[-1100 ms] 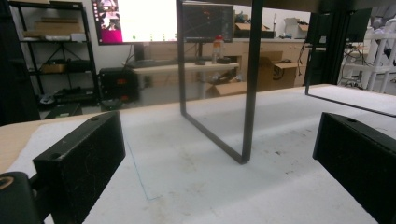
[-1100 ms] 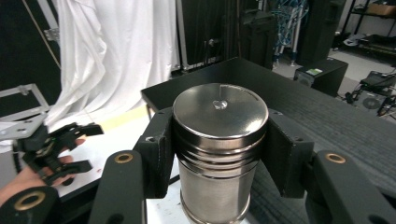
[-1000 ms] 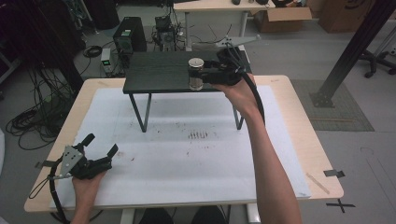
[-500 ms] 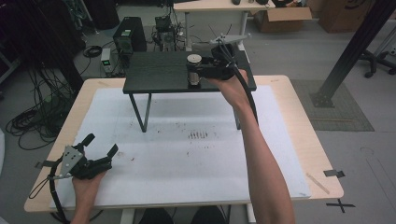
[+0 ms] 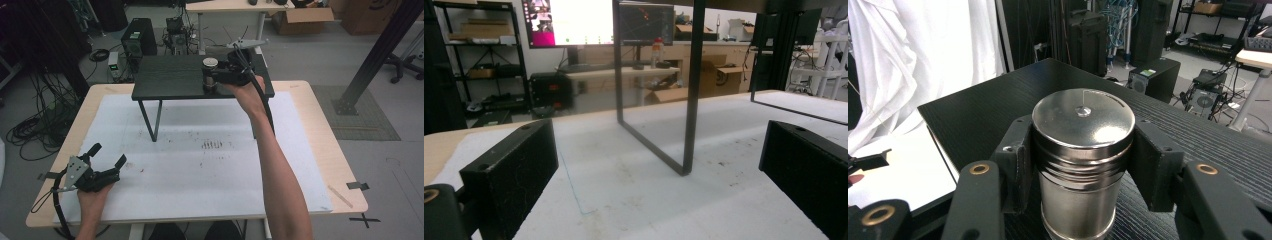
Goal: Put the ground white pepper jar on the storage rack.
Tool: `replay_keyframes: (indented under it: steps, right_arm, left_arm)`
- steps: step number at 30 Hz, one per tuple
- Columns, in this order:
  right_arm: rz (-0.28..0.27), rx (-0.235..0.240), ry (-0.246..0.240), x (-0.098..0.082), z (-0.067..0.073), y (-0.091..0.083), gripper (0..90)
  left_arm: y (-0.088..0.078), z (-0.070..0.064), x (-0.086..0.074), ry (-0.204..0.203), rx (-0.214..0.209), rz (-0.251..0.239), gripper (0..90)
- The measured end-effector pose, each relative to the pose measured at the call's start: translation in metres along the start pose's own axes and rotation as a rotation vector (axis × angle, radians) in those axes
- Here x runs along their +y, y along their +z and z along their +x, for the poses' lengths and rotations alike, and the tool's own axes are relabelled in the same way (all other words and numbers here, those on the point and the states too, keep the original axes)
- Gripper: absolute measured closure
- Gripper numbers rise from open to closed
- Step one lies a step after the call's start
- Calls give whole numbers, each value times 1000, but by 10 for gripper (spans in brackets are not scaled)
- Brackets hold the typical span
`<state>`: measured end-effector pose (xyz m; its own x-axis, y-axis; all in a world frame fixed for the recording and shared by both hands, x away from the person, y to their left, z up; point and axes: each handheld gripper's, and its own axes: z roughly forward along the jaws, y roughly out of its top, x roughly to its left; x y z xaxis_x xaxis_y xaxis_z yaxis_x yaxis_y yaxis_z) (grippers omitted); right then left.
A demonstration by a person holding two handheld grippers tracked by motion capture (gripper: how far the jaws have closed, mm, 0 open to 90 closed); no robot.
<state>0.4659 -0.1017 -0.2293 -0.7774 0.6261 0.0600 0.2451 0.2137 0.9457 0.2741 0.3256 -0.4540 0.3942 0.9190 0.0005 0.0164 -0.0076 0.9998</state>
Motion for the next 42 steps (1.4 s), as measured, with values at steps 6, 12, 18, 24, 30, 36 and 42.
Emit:
replay_keyframes:
  steps: [6, 12, 18, 24, 30, 36, 42]
  right_arm:
    - [2, -8, -23, 0, 2, 0, 492]
    - [1, -9, -28, -1, 2, 0, 491]
    - [2, -8, -29, -1, 2, 0, 490]
    - [3, -8, -28, 0, 2, 0, 489]
    - [0, -2, -29, 0, 2, 0, 465]
    - [8, -13, -39, 2, 4, -1, 320]
    - [-17, -42, -43, 4, 8, -1, 105]
  left_arm:
    - [0, 0, 0, 0, 0, -1, 27]
    - [0, 0, 0, 0, 0, -1, 27]
    - [0, 0, 0, 0, 0, -1, 27]
    - [0, 0, 0, 1, 1, -2, 27]
    - [0, 0, 0, 1, 1, -2, 27]
    - [0, 0, 0, 2, 1, 0, 27]
    - [0, 0, 0, 2, 1, 0, 28]
